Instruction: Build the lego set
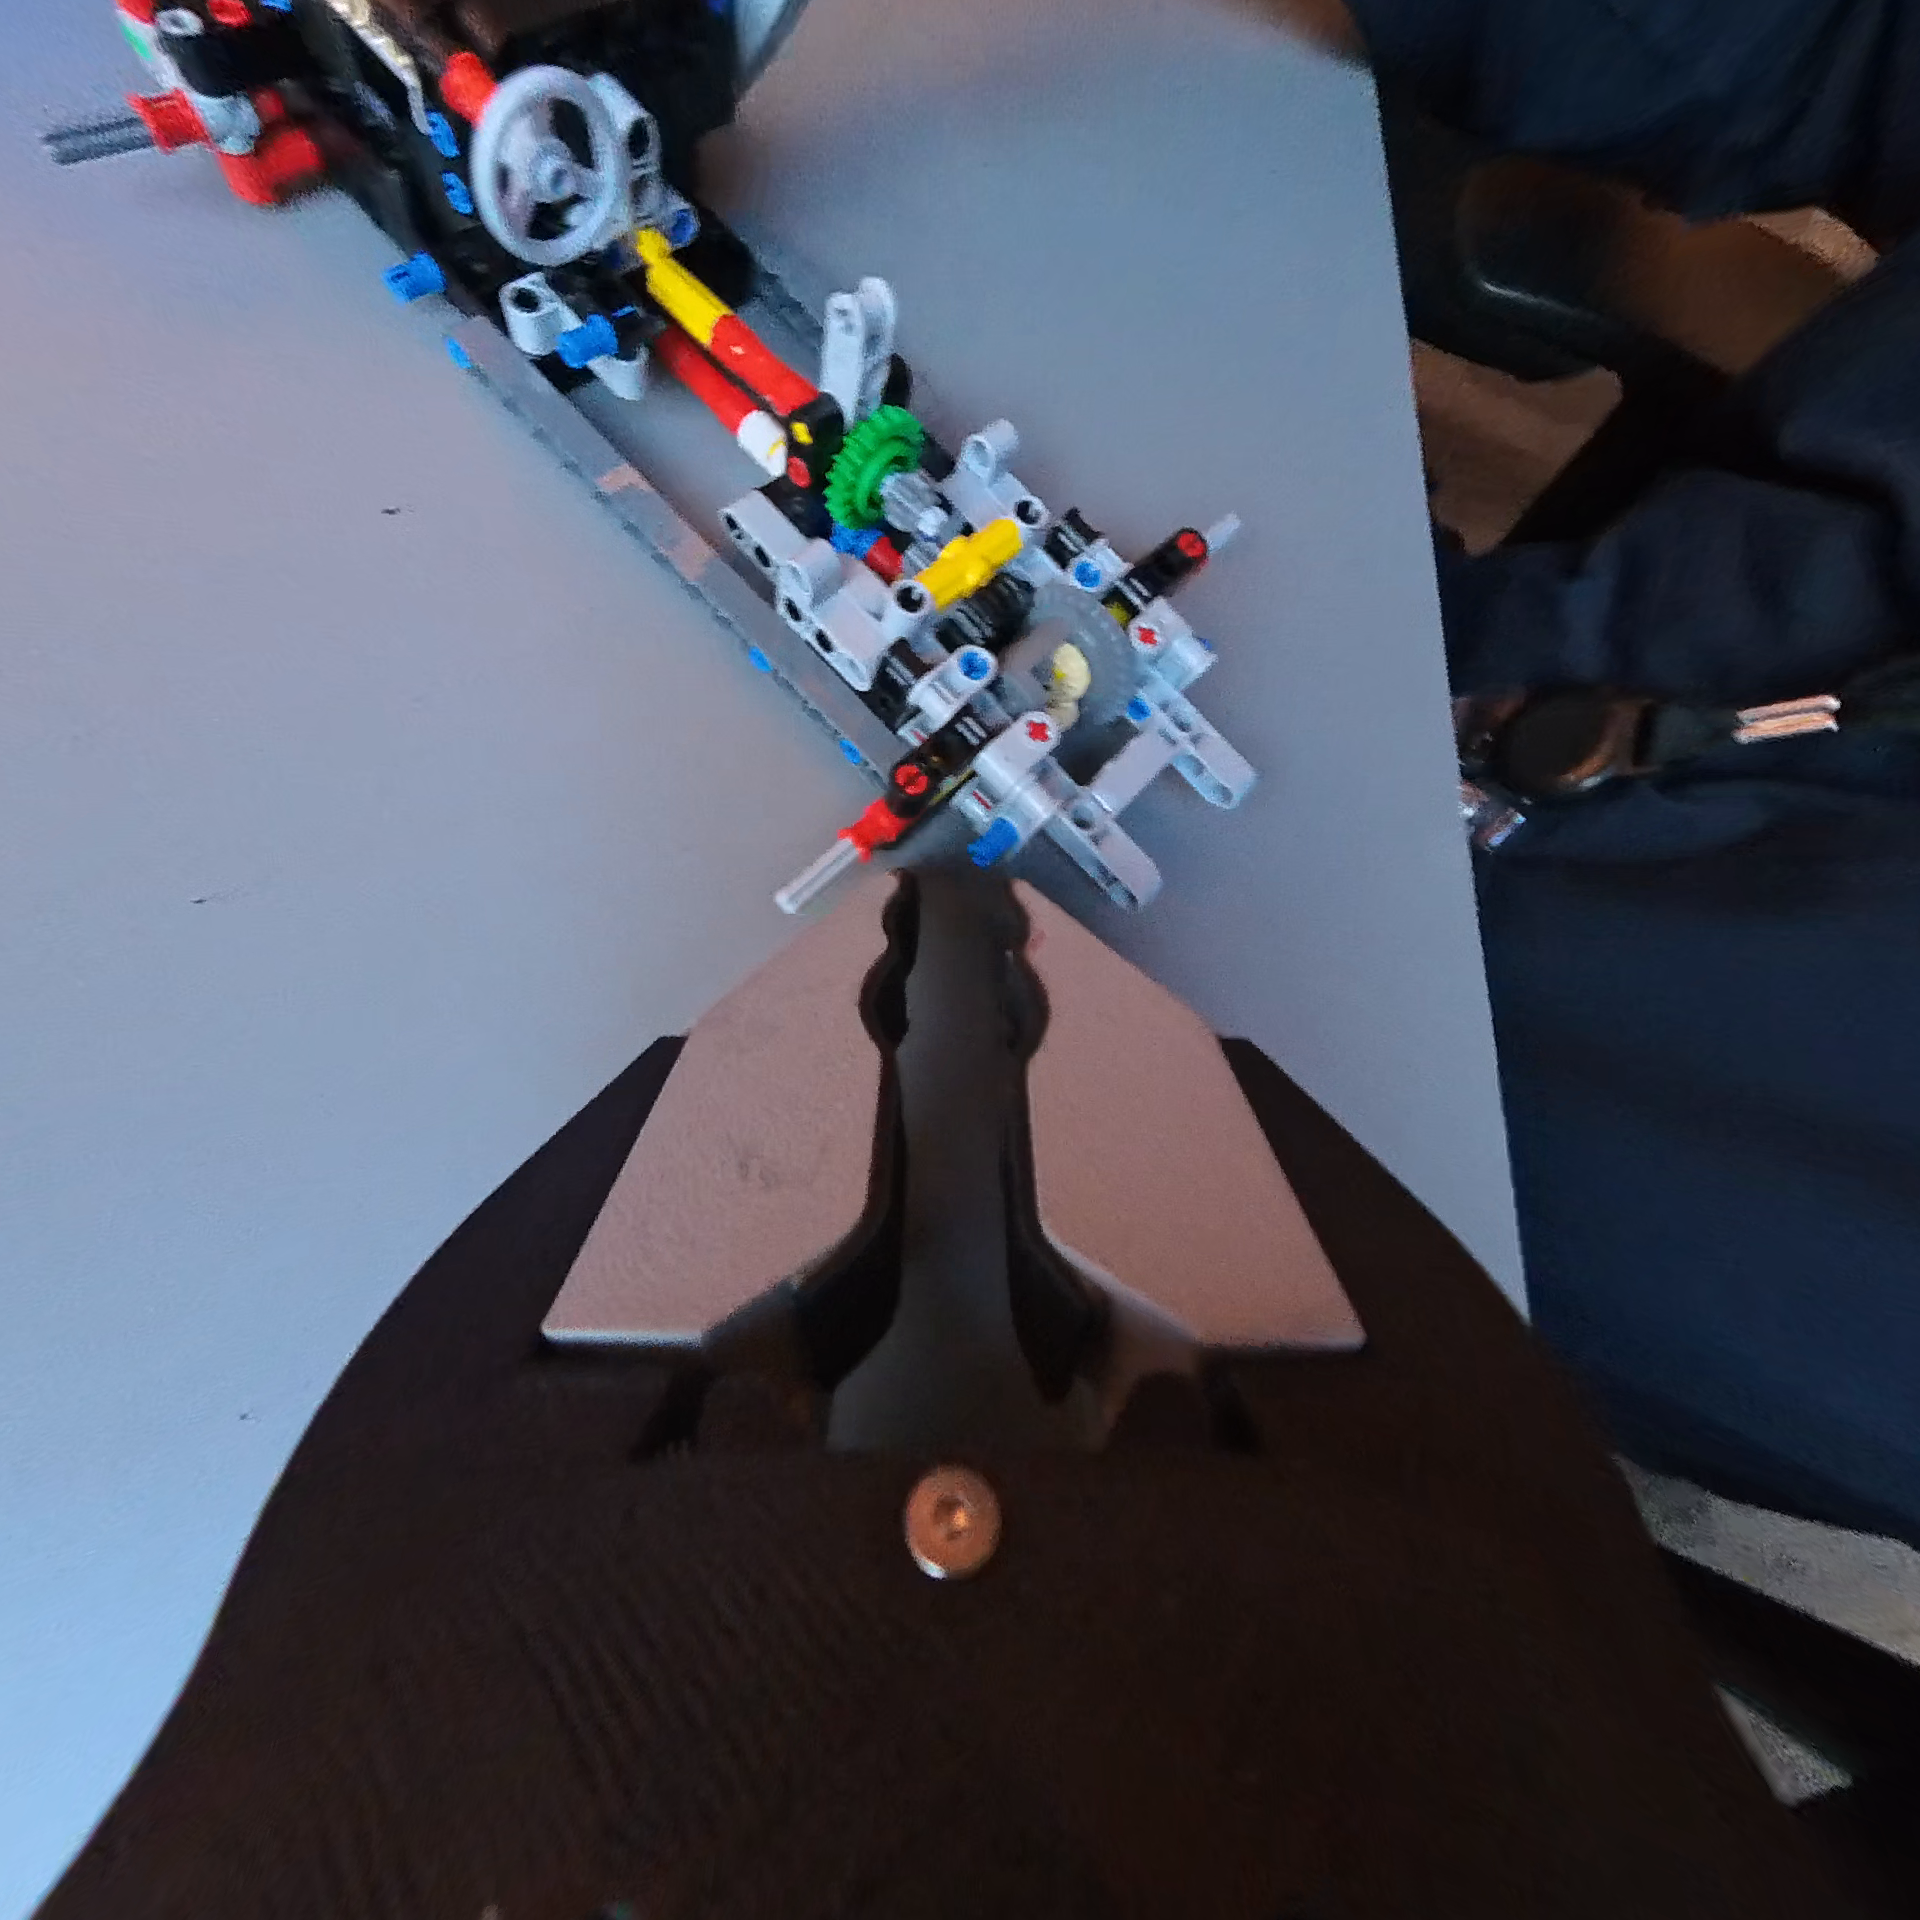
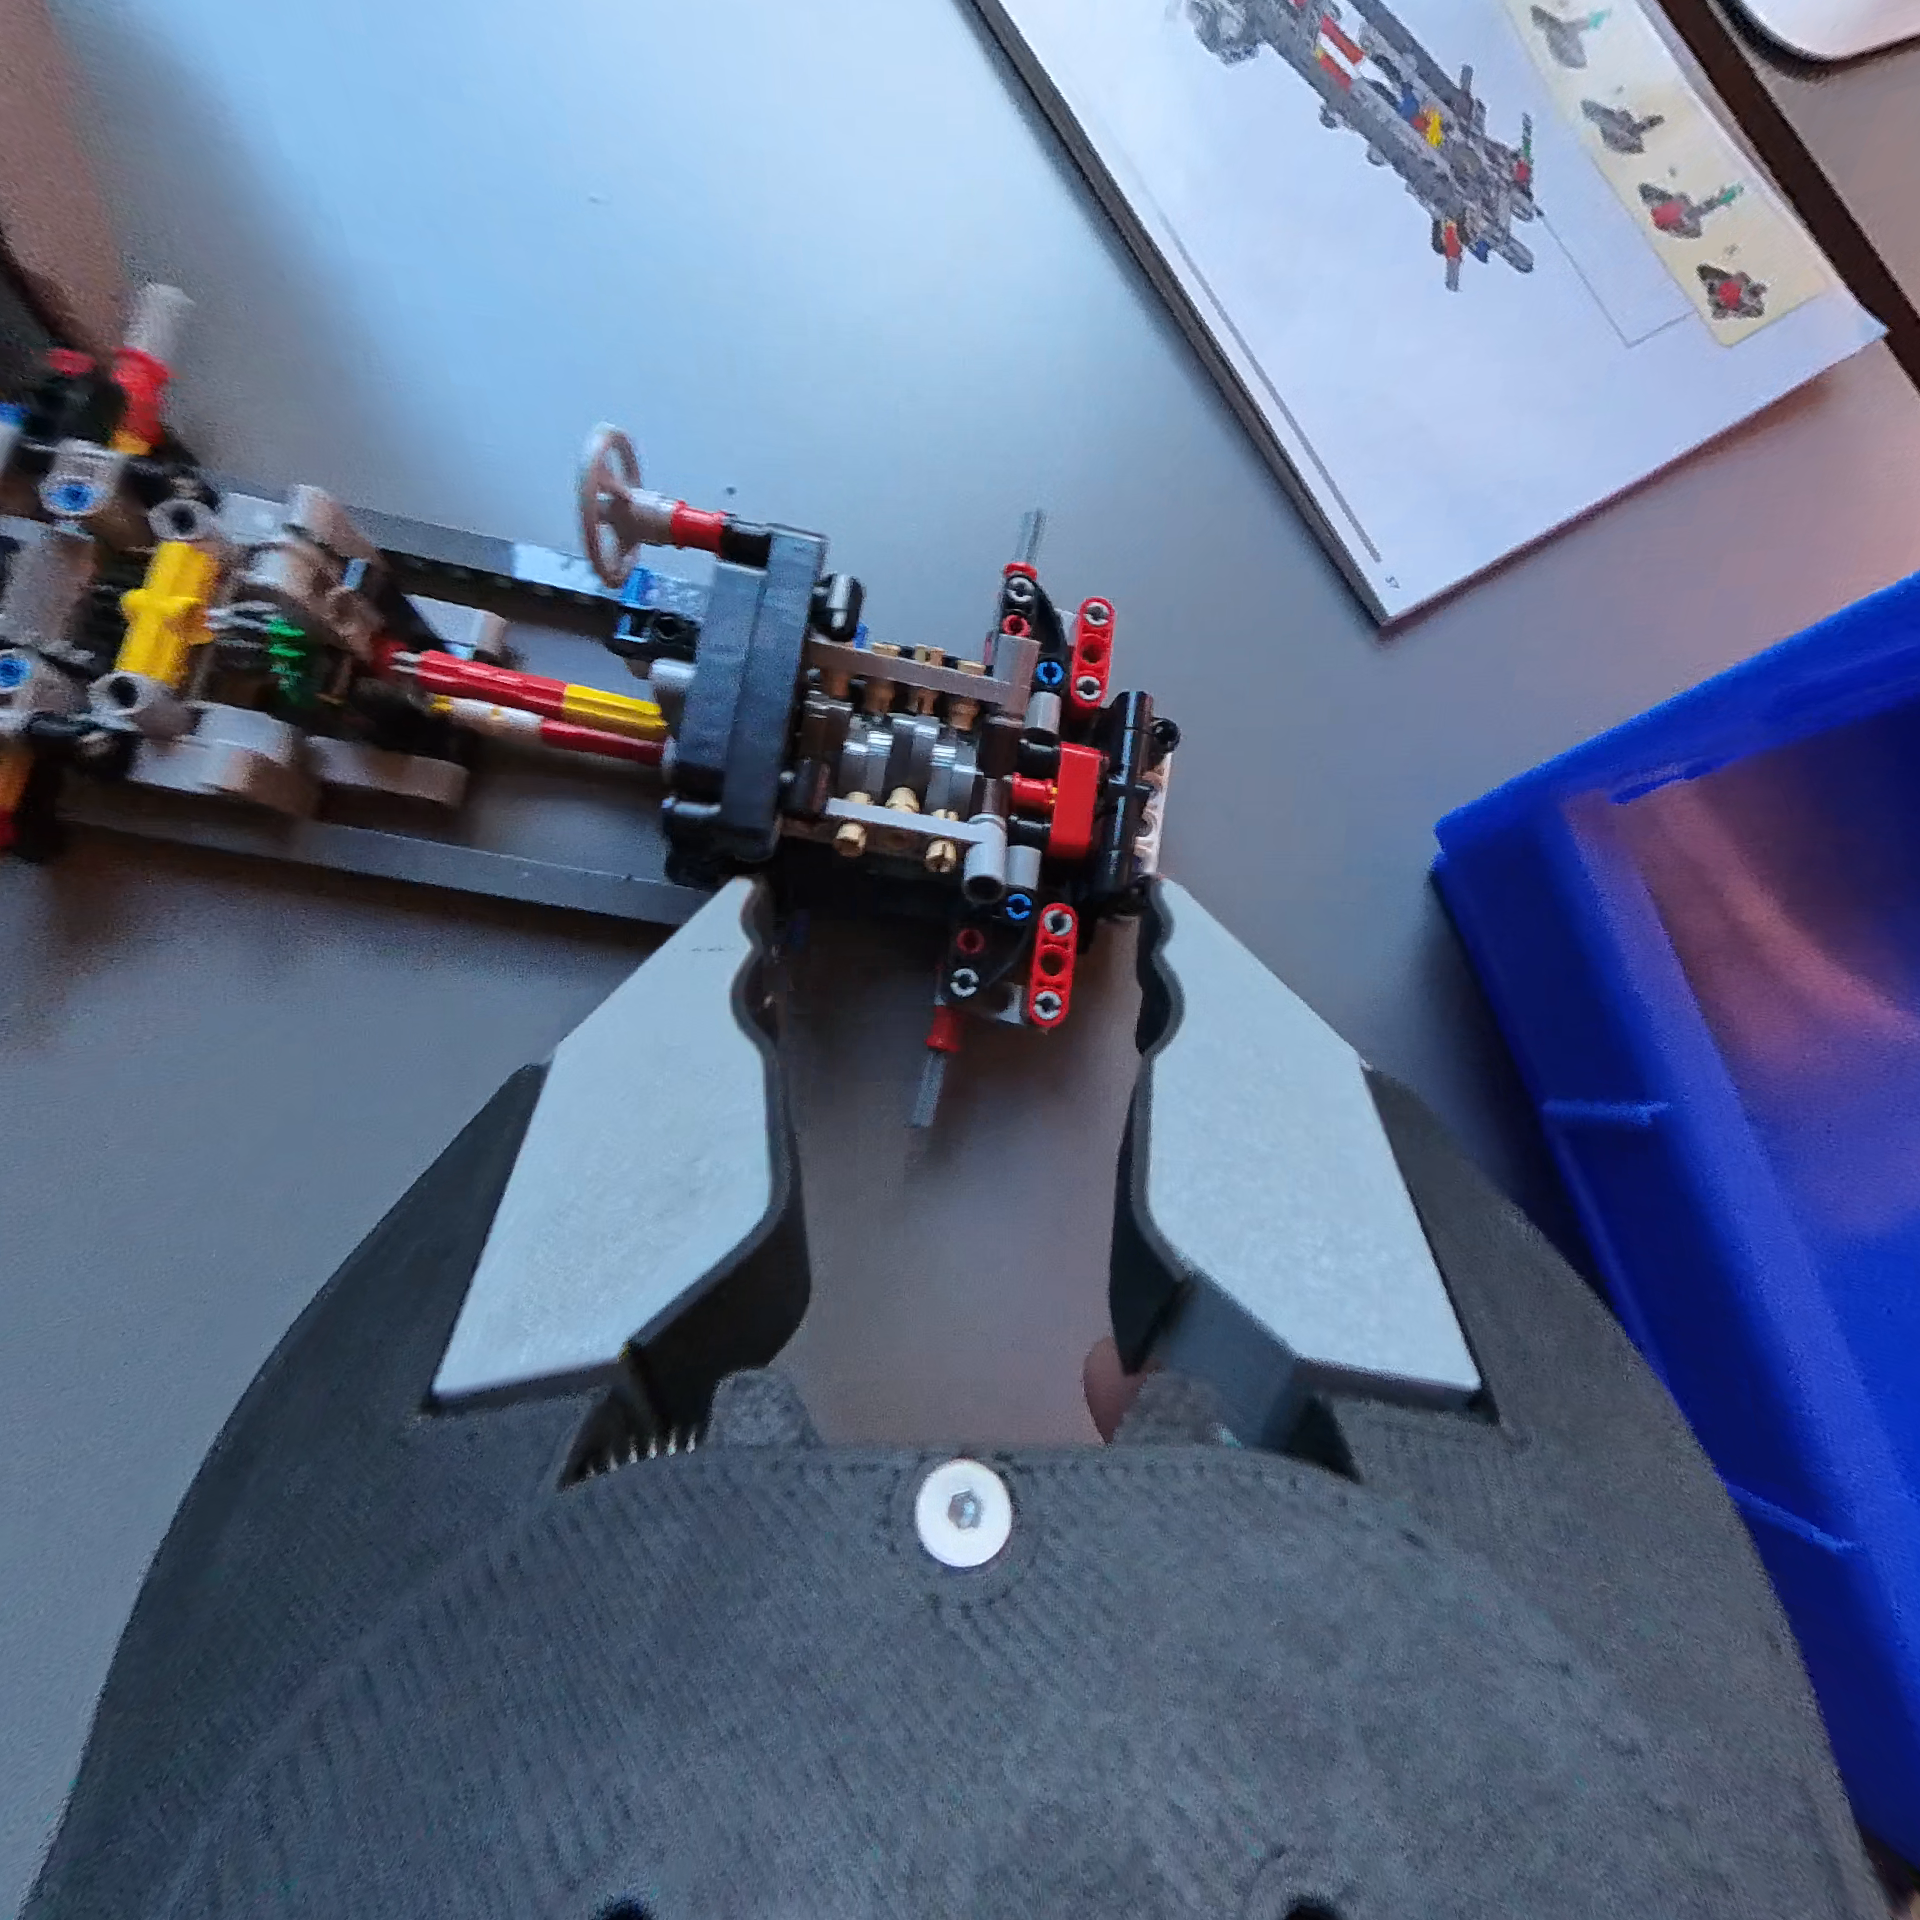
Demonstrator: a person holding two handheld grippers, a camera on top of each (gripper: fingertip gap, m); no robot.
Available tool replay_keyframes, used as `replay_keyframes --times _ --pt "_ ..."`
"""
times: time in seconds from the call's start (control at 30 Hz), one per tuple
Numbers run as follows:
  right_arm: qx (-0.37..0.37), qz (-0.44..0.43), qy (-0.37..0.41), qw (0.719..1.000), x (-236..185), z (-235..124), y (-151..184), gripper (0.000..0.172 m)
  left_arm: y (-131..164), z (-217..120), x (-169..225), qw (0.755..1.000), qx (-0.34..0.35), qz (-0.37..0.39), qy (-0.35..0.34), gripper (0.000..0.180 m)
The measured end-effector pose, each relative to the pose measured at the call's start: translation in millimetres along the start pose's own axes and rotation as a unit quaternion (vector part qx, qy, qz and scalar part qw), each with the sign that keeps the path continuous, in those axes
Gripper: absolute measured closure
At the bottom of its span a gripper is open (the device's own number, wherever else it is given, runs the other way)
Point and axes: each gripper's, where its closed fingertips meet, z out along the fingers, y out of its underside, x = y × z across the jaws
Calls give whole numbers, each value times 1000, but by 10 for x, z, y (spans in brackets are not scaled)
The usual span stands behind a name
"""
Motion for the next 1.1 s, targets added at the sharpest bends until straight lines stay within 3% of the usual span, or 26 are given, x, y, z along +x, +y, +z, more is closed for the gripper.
replay_keyframes --times 0.13,0.27,0.4,0.57,0.7,0.9,1.1 --pt "32 -6 -53 998 -140 -164 30 88 -40 -82 92 999 25 -4 43 162" --pt "96 -17 -78 992 -137 -339 -17 90 -194 -284 -27 997 66 -25 37 159" --pt "227 -3 -40 973 141 -498 -352 103 -464 -664 -536 990 108 -41 -83 161" --pt "351 44 37 935 526 -570 -594 105 -688 -952 -1240 959 178 -78 -206 160" --pt "362 43 67 929 581 -502 -592 112 -551 -894 -1386 945 210 -121 -220 166" --pt "380 28 132 915 747 -565 -661 124 -520 -702 -1286 944 242 -186 -125 164" --pt "349 27 173 921 884 -408 -670 140 -544 -597 -1181 950 230 -177 -116 166"
